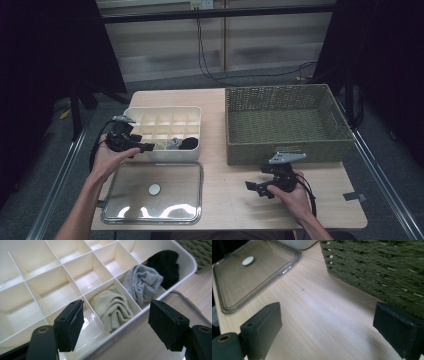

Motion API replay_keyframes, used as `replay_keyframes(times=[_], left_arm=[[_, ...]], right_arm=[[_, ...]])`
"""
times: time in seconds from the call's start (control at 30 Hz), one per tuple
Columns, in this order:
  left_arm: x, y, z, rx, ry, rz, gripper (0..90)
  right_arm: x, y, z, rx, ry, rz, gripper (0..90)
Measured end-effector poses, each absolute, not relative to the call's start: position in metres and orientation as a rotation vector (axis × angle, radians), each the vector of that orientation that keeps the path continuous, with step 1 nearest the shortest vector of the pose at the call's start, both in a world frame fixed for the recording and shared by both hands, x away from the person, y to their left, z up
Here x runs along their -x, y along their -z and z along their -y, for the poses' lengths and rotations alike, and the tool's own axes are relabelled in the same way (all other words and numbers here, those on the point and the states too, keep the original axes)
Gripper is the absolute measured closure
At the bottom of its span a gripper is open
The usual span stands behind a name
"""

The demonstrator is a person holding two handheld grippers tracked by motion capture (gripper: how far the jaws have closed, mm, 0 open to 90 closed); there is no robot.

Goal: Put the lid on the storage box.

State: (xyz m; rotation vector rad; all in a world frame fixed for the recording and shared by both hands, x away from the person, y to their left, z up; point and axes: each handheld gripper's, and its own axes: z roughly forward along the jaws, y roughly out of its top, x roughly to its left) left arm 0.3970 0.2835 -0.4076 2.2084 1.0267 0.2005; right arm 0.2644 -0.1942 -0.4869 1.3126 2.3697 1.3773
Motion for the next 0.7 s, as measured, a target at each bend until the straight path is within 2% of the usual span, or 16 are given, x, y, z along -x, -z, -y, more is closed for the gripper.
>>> replay_keyframes(times=[0.2,0.27,0.33,0.4,0.7], left_arm=[[-0.374,0.405,-0.292,-2.191,-0.192,-0.980,30.9],[-0.366,0.405,-0.293,-2.180,-0.204,-0.976,35.3],[-0.359,0.406,-0.296,-2.186,-0.207,-0.962,36.8],[-0.352,0.408,-0.300,-2.171,-0.209,-0.963,36.9],[-0.324,0.417,-0.325,-2.136,-0.190,-1.018,39.2]], right_arm=[[-0.265,0.481,0.188,-1.301,-1.390,-2.359,9.6],[-0.265,0.480,0.186,-1.297,-1.393,-2.366,13.1],[-0.265,0.479,0.182,-1.301,-1.359,-2.367,21.6],[-0.265,0.477,0.178,-1.303,-1.347,-2.338,21.2],[-0.269,0.478,0.159,-1.281,-1.370,-2.373,30.2]])
